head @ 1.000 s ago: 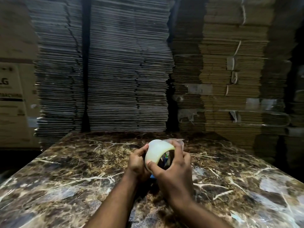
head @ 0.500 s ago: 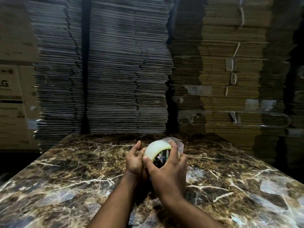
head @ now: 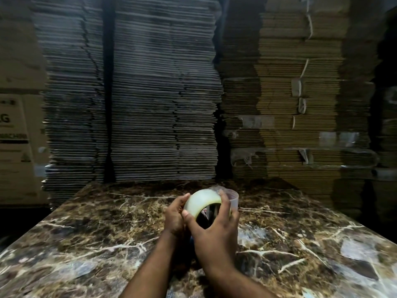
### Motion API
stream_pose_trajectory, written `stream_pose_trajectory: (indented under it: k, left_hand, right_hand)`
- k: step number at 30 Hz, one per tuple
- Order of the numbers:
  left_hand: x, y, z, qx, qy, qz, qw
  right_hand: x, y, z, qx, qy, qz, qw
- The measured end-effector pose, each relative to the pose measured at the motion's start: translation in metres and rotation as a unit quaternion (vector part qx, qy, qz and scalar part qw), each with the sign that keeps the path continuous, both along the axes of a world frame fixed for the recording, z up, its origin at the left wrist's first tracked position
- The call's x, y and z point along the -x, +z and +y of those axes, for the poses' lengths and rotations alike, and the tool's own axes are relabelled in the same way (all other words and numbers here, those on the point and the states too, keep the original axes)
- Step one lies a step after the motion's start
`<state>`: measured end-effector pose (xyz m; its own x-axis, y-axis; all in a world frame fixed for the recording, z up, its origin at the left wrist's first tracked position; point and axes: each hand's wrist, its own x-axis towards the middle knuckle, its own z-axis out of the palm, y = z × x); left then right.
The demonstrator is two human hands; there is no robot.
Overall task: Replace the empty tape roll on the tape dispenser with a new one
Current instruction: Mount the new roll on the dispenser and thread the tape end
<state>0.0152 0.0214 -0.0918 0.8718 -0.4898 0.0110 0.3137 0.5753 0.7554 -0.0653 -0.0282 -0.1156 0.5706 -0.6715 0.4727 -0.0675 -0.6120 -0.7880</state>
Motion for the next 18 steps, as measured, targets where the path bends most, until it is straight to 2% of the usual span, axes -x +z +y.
stream_pose_trajectory:
  k: [4,8,13,15,18]
  left_hand:
    - [-0.005,-0.003,0.001,-0.021,-0.018,-0.019,0.999]
    - [-0.006,-0.003,0.002,-0.034,0.032,-0.027,0.999]
    - [-0.006,-0.007,0.001,-0.054,0.048,-0.019,0.997]
    - [-0.006,-0.007,0.001,-0.05,0.07,-0.017,0.996]
    - [-0.007,-0.008,0.0,-0.052,0.084,-0.022,0.995]
  right_hand:
    - [-0.006,-0.003,0.0,-0.016,-0.001,-0.002,1.0]
    - [-0.013,0.0,-0.003,-0.06,0.013,-0.012,0.998]
    - [-0.017,0.004,-0.007,-0.088,0.038,-0.025,0.995]
    - [-0.017,0.006,-0.013,-0.142,0.075,-0.055,0.985]
    - [-0.019,0.013,-0.027,-0.3,0.137,-0.129,0.935]
